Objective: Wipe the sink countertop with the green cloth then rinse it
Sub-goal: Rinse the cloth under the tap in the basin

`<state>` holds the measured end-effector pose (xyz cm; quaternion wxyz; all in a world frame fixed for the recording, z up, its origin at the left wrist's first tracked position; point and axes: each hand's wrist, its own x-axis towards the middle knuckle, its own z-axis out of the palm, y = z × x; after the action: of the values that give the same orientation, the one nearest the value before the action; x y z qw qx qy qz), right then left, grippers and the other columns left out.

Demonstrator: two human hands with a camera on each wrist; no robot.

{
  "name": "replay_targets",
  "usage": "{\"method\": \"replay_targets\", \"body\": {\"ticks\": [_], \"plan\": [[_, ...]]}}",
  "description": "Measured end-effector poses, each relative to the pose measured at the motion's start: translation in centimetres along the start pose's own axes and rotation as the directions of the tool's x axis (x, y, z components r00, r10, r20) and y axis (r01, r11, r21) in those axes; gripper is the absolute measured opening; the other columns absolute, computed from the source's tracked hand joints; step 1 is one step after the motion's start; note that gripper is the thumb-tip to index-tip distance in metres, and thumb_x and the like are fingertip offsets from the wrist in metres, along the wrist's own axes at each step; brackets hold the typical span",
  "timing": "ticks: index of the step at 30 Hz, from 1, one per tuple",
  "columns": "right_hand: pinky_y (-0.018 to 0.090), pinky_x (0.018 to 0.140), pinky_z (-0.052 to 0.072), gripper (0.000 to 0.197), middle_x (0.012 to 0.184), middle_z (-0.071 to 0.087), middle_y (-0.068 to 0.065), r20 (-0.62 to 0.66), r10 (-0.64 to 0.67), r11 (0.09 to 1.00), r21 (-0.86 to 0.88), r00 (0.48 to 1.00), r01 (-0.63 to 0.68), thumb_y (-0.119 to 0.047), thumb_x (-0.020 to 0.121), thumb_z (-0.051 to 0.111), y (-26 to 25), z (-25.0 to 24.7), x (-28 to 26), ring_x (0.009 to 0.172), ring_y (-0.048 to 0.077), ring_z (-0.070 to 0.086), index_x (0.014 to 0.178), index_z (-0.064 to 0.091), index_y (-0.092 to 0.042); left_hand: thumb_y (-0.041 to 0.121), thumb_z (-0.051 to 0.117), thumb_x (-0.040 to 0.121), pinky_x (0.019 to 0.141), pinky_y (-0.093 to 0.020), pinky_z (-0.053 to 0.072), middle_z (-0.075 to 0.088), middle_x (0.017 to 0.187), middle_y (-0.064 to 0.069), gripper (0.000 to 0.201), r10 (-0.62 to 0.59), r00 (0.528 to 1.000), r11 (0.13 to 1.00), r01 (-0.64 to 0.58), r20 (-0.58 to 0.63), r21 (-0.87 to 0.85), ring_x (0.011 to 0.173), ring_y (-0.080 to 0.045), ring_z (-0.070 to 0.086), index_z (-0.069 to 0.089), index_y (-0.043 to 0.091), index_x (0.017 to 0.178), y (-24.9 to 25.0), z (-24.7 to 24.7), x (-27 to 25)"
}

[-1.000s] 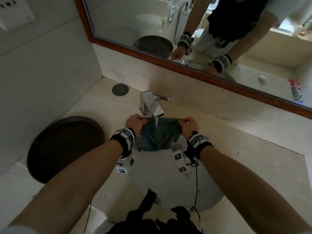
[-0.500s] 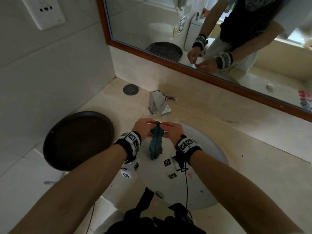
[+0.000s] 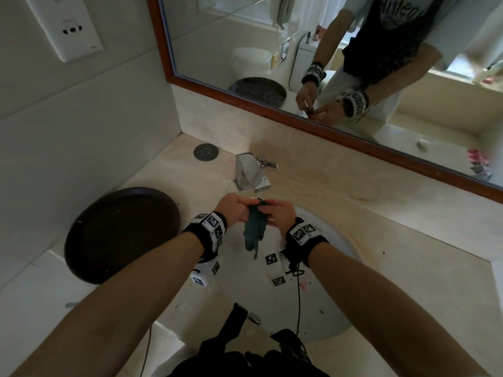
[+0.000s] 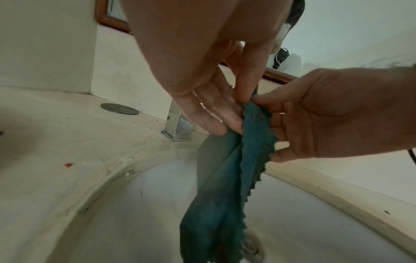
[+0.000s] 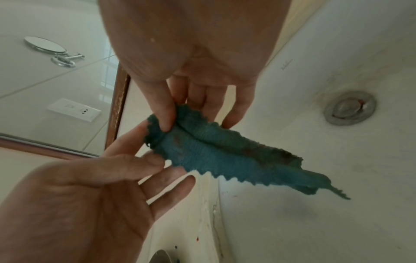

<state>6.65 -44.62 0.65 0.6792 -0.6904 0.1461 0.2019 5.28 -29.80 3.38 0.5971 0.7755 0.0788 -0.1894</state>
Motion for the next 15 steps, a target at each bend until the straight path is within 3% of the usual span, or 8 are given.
{"method": "replay_targets", "body": {"ticks": [1,3,6,8,11,13,15], "plan": [[0.023,0.066,0.054,0.027,0.097,0.065,0.017,-0.001,0.001,1.0,-0.003,1.0,-0.001,0.006,0.088,0.058,-0.1,0.0,0.0,0.075,0.019,0.064,0.114,0.063,0.007,-0.023,0.047,0.074,0.052,-0.012,0.051,0.065,0.091,-0.012,0.053,0.003,1.0,1.0,-0.003,-0.002,0.017,0.067,-0.013,0.058,0.067,0.001,0.117,-0.1,0.0,0.2],[0.02,0.06,0.053,0.022,0.091,0.064,0.014,0.002,0.006,1.0,-0.017,1.0,-0.006,0.006,0.089,0.056,-0.3,-0.2,-0.1,0.071,0.017,0.062,0.11,0.063,0.003,-0.017,0.051,0.073,0.065,-0.024,0.055,0.069,0.086,-0.012,0.049,-0.006,1.0,0.999,0.006,-0.023,0.04,0.073,-0.019,0.062,0.074,0.011,0.106,-0.4,-0.2,0.7],[0.023,0.06,0.049,0.017,0.084,0.063,0.01,-0.005,0.005,1.0,-0.023,1.0,-0.005,0.005,0.089,0.055,-0.6,-0.6,-0.1,0.071,0.016,0.059,0.103,0.061,-0.003,-0.01,0.051,0.077,0.079,-0.037,0.053,0.071,0.084,-0.012,0.036,-0.035,0.997,0.999,0.037,-0.067,0.034,0.079,-0.025,0.066,0.069,0.018,0.092,-1.1,-0.3,1.3],[0.026,0.063,0.048,0.017,0.08,0.06,0.008,-0.003,0.007,1.0,-0.022,1.0,-0.007,0.007,0.089,0.053,-0.6,-0.9,-0.1,0.074,0.016,0.057,0.098,0.06,-0.005,-0.008,0.057,0.078,0.083,-0.038,0.051,0.07,0.094,-0.01,0.035,-0.066,0.997,0.996,0.068,-0.045,0.063,0.092,-0.029,0.066,0.064,0.017,0.102,-1.7,-0.2,1.7],[0.033,0.068,0.053,0.021,0.086,0.06,0.012,0.029,0.02,1.0,-0.002,0.999,-0.02,0.009,0.086,0.049,-0.4,-1.1,0.0,0.082,0.022,0.058,0.085,0.061,-0.009,-0.008,0.067,0.076,0.094,-0.034,0.044,0.058,0.12,-0.01,0.06,-0.129,0.989,0.985,0.119,0.078,0.124,0.116,-0.029,0.056,0.051,0.01,0.132,-2.3,0.8,2.2],[0.035,0.069,0.053,0.024,0.089,0.06,0.013,0.042,0.032,0.999,0.009,0.999,-0.032,0.01,0.085,0.048,0.1,-1.2,0.3,0.085,0.025,0.059,0.081,0.061,-0.01,-0.008,0.068,0.078,0.088,-0.027,0.043,0.057,0.116,-0.011,0.057,-0.131,0.981,0.989,0.118,0.145,0.093,0.108,-0.025,0.054,0.051,0.003,0.131,-2.3,1.5,2.2],[0.035,0.07,0.053,0.025,0.087,0.061,0.013,0.045,0.05,0.999,0.019,0.998,-0.051,0.01,0.084,0.048,0.3,-1.2,0.6,0.085,0.025,0.059,0.078,0.061,-0.011,-0.004,0.069,0.078,0.089,-0.032,0.047,0.063,0.11,-0.014,0.042,-0.122,0.978,0.992,0.115,0.17,0.051,0.102,-0.028,0.058,0.061,-0.002,0.119,-2.3,1.8,2.5]]}}
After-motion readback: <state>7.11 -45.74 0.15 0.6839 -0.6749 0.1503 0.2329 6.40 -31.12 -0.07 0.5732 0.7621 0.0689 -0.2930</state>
